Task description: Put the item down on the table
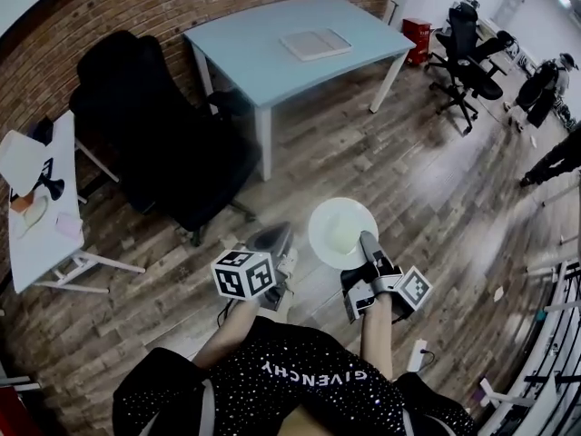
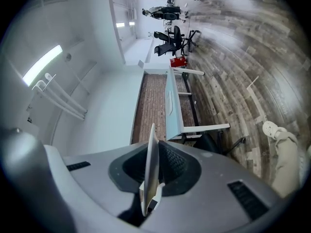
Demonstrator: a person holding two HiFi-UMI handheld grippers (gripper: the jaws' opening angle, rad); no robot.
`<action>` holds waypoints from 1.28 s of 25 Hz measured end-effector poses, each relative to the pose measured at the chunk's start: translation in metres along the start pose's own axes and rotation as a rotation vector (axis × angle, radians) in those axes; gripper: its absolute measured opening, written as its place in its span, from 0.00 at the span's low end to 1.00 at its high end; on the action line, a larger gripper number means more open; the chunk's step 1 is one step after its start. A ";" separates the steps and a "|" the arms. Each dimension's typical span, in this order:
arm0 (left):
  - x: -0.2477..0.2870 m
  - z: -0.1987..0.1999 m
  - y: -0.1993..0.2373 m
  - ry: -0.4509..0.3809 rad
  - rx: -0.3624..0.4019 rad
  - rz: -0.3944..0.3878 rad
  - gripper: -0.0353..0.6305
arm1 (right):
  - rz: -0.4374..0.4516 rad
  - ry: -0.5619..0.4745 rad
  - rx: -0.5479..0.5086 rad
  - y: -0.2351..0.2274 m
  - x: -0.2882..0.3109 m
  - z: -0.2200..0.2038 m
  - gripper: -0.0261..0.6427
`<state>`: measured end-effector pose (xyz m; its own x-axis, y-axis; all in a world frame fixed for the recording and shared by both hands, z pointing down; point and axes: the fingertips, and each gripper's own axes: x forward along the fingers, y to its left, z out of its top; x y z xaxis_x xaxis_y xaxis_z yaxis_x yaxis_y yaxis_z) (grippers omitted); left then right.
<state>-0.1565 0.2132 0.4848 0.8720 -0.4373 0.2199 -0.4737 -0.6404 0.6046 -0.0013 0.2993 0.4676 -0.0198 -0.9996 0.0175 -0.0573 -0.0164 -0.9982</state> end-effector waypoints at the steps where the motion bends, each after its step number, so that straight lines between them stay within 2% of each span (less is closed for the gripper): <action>1: 0.009 0.009 0.003 -0.002 -0.002 0.000 0.07 | -0.001 0.001 0.004 0.002 0.010 0.006 0.09; 7: 0.068 0.059 0.014 0.003 0.008 -0.018 0.07 | 0.000 -0.013 -0.010 0.021 0.067 0.044 0.09; 13: 0.140 0.089 0.019 0.019 0.010 -0.038 0.07 | -0.007 -0.021 -0.009 0.023 0.121 0.094 0.09; 20: 0.215 0.136 0.049 0.015 0.038 -0.052 0.07 | 0.030 -0.024 -0.009 0.022 0.207 0.142 0.09; 25: 0.244 0.155 0.072 0.014 0.020 -0.029 0.07 | 0.014 -0.036 -0.007 0.014 0.240 0.166 0.09; 32: 0.267 0.164 0.081 0.025 0.007 -0.021 0.07 | 0.012 -0.046 0.025 0.009 0.258 0.185 0.09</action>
<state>0.0174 -0.0591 0.4669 0.8845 -0.4078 0.2265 -0.4560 -0.6540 0.6036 0.1774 0.0373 0.4528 0.0255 -0.9997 0.0037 -0.0323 -0.0045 -0.9995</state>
